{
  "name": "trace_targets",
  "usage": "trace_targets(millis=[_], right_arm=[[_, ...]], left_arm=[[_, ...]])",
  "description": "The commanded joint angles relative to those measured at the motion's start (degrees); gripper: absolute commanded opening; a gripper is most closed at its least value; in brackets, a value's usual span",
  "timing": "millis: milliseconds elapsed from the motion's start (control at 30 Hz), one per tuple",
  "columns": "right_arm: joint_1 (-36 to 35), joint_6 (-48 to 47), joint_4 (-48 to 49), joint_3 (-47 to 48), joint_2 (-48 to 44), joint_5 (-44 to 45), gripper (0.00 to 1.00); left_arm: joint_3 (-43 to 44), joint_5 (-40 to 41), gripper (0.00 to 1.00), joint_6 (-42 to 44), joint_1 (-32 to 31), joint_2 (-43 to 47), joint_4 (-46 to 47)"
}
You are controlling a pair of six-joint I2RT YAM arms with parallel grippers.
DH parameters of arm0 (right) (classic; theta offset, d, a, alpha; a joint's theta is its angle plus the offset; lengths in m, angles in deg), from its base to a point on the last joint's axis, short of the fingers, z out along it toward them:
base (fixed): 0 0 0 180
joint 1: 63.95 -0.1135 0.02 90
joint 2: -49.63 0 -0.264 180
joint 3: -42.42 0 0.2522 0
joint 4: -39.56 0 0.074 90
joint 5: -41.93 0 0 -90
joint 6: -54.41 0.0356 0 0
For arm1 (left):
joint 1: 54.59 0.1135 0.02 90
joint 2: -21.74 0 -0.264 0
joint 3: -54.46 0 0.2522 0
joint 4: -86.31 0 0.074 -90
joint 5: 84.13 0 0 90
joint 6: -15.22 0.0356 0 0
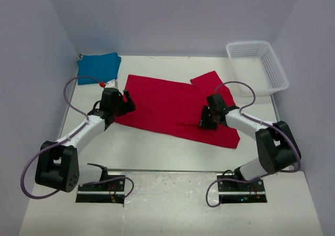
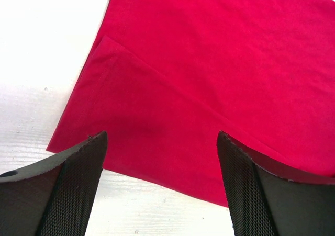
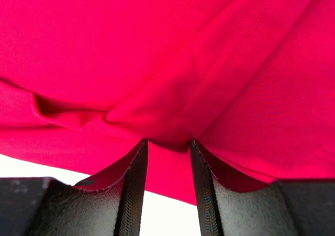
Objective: Fold and stack the t-shirts
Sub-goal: Fold the flattened tshirt in 1/3 of the way
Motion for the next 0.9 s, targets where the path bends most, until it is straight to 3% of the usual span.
trace_targets(millis=[0, 267, 500, 633, 867], right_arm=[[-0.13, 1.15, 1.77, 0.89, 0.53, 0.79, 0.4], [-0.13, 1.32, 1.68, 1.41, 1.23, 1.49, 0.34], [-0.13, 1.68, 1.59, 1.68, 1.68, 2.02, 0.09], [-0.31, 1.85, 1.07, 1.33, -0.34, 3.59, 0.01], [-0.75, 0.97, -0.78, 2.29, -2.72, 4.22, 0.0]], left_arm=[[1.94, -0.29, 0.86, 1.22, -0.3, 1.6, 0.59], [1.85, -1.26, 0.86, 0.87, -0.3, 1.77, 1.2], [1.77, -0.82, 0.86, 1.31, -0.3, 2.3, 0.67], [1.68, -0.99, 0.86, 1.31, -0.3, 2.39, 0.85], [0.8, -1.26, 0.86, 1.13, -0.3, 2.12, 1.55]])
